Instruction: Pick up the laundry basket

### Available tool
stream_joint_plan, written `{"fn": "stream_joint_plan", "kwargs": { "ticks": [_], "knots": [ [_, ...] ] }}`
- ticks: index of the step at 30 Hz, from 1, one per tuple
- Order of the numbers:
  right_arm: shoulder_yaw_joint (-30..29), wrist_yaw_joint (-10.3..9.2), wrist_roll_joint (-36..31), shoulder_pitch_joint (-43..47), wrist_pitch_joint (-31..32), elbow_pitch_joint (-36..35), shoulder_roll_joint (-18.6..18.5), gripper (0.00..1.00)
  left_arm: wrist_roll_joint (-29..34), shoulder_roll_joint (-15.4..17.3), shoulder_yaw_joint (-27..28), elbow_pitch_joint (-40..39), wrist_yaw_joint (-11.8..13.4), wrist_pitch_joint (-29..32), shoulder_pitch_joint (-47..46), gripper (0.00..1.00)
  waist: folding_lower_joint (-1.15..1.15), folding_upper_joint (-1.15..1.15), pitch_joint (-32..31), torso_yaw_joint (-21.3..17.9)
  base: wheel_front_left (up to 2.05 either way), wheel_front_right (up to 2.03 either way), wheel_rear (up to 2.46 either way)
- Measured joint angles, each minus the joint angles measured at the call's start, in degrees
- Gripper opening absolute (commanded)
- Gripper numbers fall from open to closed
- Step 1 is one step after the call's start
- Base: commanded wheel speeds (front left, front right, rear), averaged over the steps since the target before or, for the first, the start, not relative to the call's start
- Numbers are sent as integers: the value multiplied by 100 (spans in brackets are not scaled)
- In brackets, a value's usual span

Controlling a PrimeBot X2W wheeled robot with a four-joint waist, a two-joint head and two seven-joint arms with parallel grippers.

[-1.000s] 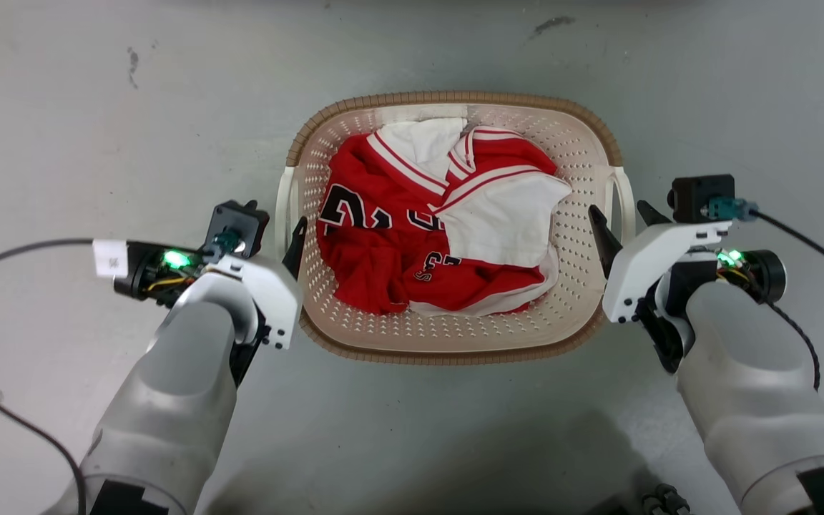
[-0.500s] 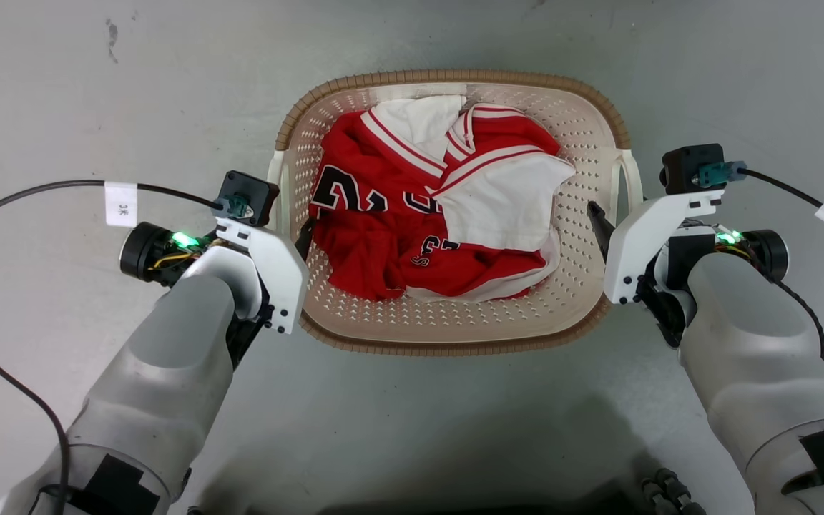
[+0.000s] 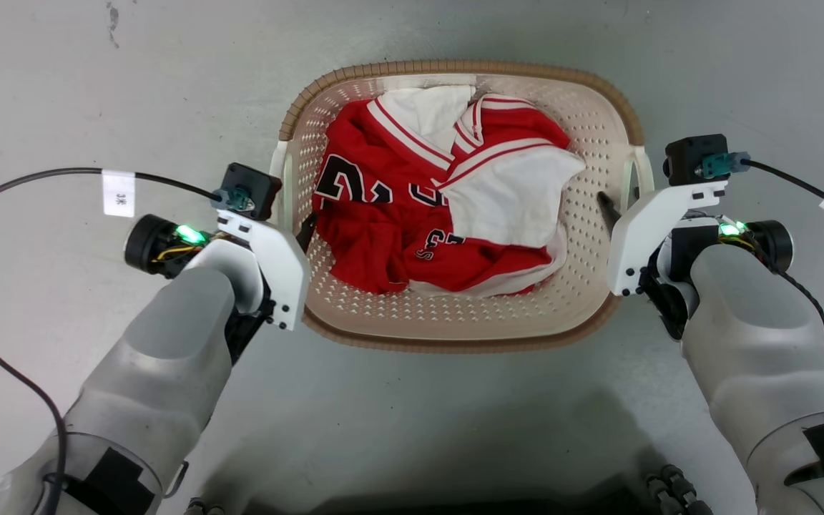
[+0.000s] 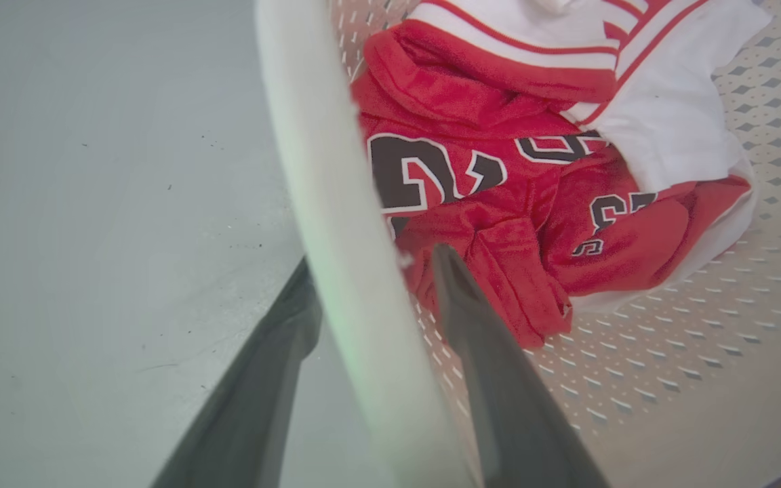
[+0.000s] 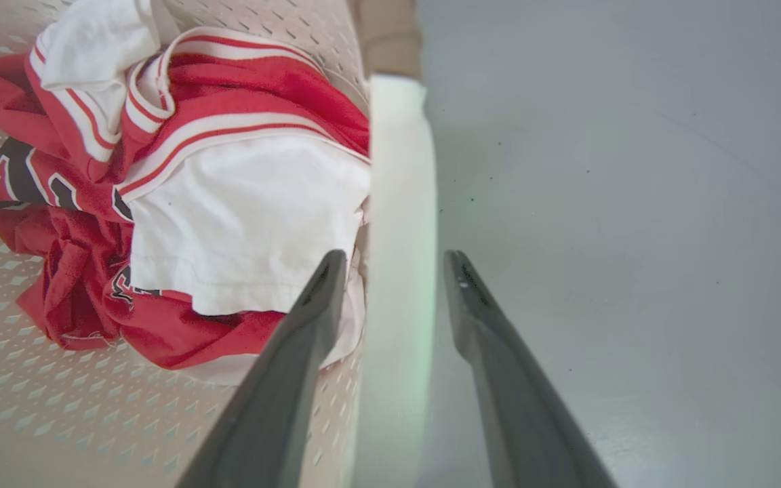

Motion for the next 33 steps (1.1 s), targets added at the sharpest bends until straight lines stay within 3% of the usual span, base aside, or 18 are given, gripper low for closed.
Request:
{"fn": "stream_joint_plan", "kwargs": {
  "ticks": [17,24,33],
  "knots": [
    [-355,7,-524,179,304,23,78,0,-960,10,-740,9,11,160,192,0,0,0,-521,1,0,0,0],
    [-466,7,-798,350,957,29,70,0,-1591,152,-1146,-385,19,776,483,0,0,0,-1140,-24,0,0,0],
    [-310,13,-1014,555,2282,21,87,0,-2436,513,-1744,-1080,40,1614,889,0,-1,0,-2173,-63,0,0,0]
  ]
}}
